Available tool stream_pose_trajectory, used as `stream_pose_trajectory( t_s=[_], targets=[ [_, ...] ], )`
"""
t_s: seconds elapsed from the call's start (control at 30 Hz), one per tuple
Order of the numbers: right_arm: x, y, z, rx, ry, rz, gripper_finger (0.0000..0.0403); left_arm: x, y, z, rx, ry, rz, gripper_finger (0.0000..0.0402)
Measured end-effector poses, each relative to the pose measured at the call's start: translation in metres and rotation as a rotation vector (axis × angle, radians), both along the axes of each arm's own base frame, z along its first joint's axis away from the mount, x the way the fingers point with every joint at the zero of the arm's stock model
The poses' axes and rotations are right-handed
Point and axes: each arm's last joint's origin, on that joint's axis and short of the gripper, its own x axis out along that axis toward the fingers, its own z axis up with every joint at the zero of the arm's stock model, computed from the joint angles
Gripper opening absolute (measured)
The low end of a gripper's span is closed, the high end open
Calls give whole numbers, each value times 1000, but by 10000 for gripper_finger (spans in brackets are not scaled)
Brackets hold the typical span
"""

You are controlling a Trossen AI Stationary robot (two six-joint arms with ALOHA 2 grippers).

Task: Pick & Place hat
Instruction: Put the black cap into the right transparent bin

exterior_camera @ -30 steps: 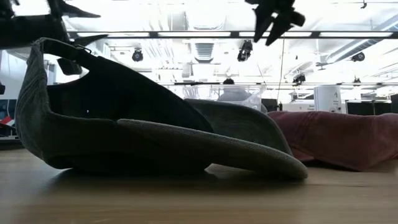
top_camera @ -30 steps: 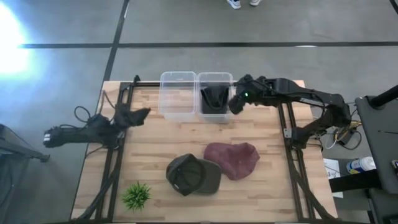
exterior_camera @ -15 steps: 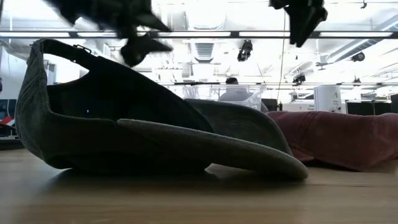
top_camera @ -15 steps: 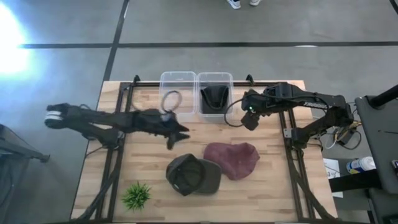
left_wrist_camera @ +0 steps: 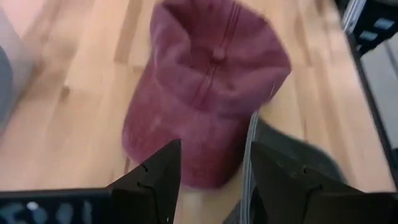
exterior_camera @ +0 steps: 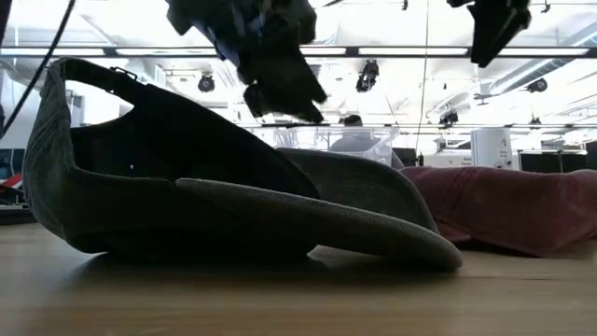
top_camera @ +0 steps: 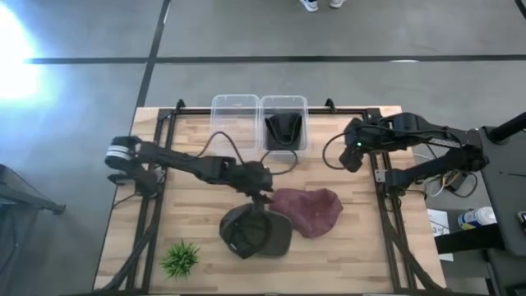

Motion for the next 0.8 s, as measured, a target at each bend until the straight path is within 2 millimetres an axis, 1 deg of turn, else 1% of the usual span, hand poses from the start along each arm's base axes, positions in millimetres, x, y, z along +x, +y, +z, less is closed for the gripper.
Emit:
stream_pose_trajectory(
  t_s=[0.07,0.23,0.33,0.37,0.5,0.63,0.7,0.73,0.8],
  targets=[
    [-6,1,-3,-1,-22,-1,233,9,-1,-1,1,10,-2,186],
    [-16,1,-9,-3,-35,2,233,21,-12,-23,-16,157,-59,186],
    [-21,2,-12,-3,-37,4,233,27,-23,-23,-2,181,-111,186],
    [-22,2,-13,-3,-38,4,233,28,-25,-25,8,195,-123,186],
    [-24,2,-14,-3,-36,6,233,30,-30,-47,-8,318,-121,186],
    [-23,2,-14,-11,-25,27,233,30,-32,-47,-31,373,-102,183],
    [-22,2,-14,-14,-26,35,233,26,-31,-53,-30,436,-92,168],
    [-22,2,-14,-16,-29,39,233,25,-31,-55,-29,452,-89,155],
    [-21,2,-14,-20,-36,49,233,25,-31,-55,-30,456,-81,116]
  ],
)
